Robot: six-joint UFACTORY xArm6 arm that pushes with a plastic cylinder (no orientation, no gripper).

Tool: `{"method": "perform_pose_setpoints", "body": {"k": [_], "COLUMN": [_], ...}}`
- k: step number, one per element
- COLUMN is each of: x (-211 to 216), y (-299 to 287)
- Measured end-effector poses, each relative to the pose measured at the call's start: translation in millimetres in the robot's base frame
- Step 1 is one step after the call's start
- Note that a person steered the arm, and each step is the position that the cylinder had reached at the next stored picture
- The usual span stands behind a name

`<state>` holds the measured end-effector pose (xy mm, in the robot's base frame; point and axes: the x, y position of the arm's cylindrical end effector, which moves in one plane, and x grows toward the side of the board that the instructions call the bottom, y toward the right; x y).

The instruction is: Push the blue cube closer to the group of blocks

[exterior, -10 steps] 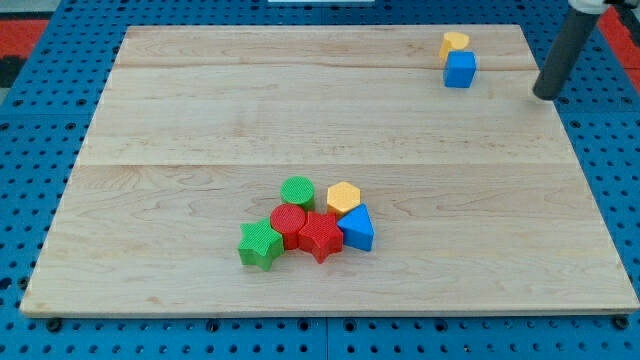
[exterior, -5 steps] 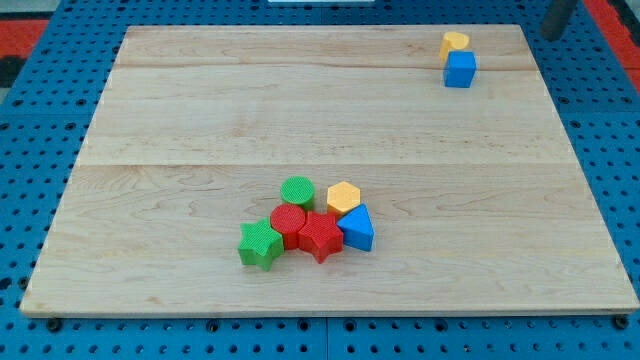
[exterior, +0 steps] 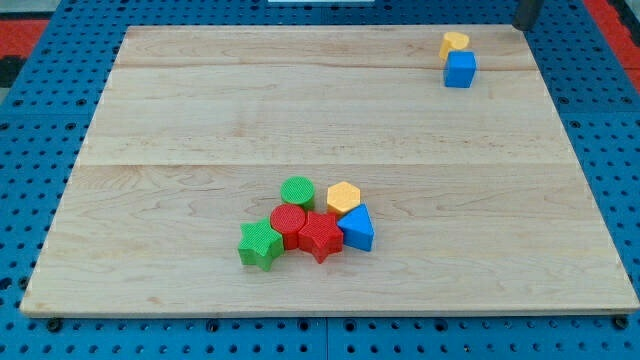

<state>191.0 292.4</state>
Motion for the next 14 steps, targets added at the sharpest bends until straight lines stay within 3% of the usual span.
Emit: {"method": "perform_pose_setpoints", "body": {"k": [6, 8, 9, 11, 12, 13, 14], "x": [0, 66, 68, 117, 168, 162, 189], "y": [-11, -65, -111, -129, -145, -120, -159]}}
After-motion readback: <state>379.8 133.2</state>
